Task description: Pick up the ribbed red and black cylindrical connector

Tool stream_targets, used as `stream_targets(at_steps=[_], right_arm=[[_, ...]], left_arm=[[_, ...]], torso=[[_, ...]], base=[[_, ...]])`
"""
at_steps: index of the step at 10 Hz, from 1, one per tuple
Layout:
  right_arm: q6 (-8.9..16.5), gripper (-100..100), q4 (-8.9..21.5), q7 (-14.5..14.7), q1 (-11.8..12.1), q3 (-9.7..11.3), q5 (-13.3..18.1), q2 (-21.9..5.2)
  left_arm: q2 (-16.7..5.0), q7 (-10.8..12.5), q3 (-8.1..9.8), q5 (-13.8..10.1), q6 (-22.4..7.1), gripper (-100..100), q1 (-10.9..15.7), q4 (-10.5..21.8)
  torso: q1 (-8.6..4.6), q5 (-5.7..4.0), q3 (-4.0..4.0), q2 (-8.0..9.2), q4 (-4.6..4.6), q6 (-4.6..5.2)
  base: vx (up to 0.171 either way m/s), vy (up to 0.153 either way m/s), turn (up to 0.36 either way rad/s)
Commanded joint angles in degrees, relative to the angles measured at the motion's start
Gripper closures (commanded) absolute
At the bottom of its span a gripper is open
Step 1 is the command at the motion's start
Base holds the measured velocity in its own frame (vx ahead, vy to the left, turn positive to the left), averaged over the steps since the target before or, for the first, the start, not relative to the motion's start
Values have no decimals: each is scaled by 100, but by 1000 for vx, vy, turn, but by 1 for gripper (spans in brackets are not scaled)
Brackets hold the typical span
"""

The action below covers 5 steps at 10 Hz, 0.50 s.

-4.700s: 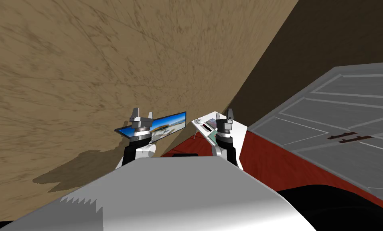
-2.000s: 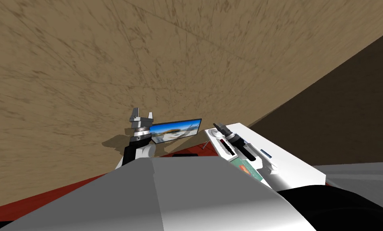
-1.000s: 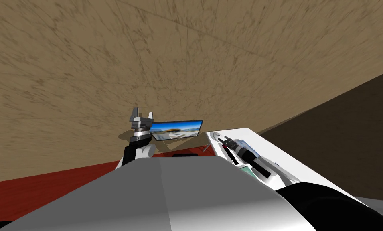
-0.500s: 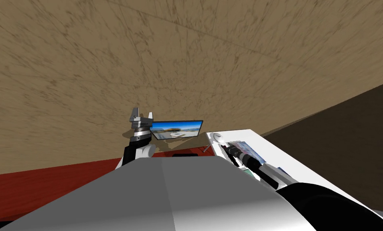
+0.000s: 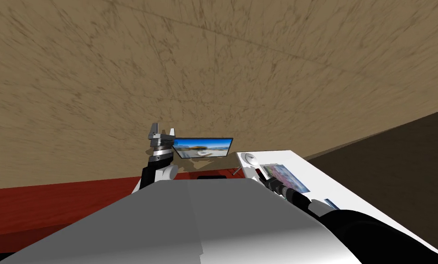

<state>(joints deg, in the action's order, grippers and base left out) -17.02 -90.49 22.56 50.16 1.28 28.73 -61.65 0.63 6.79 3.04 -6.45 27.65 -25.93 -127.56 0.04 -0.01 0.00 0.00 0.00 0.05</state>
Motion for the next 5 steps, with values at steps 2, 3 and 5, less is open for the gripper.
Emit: stream_targets(at_steps=[2, 3, 5], right_arm=[[4, 0, 21, 15, -3, 17, 7, 1], [88, -100, 57, -18, 35, -33, 9, 145], [214, -100, 114, -66, 93, -105, 12, 360]], left_arm=[[0, 0, 0, 0, 0, 0, 0, 0], [0, 0, 0, 0, 0, 0, 0, 0], [0, 0, -1, 0, 0, 0, 2, 0]], torso=[[3, 2, 0, -1, 0, 0], [4, 2, 0, -1, 0, 0], [-2, 1, 13, 23, 5, -4]], base=[[0, 0, 0], [-45, 0, 344], [-86, -25, 309]])
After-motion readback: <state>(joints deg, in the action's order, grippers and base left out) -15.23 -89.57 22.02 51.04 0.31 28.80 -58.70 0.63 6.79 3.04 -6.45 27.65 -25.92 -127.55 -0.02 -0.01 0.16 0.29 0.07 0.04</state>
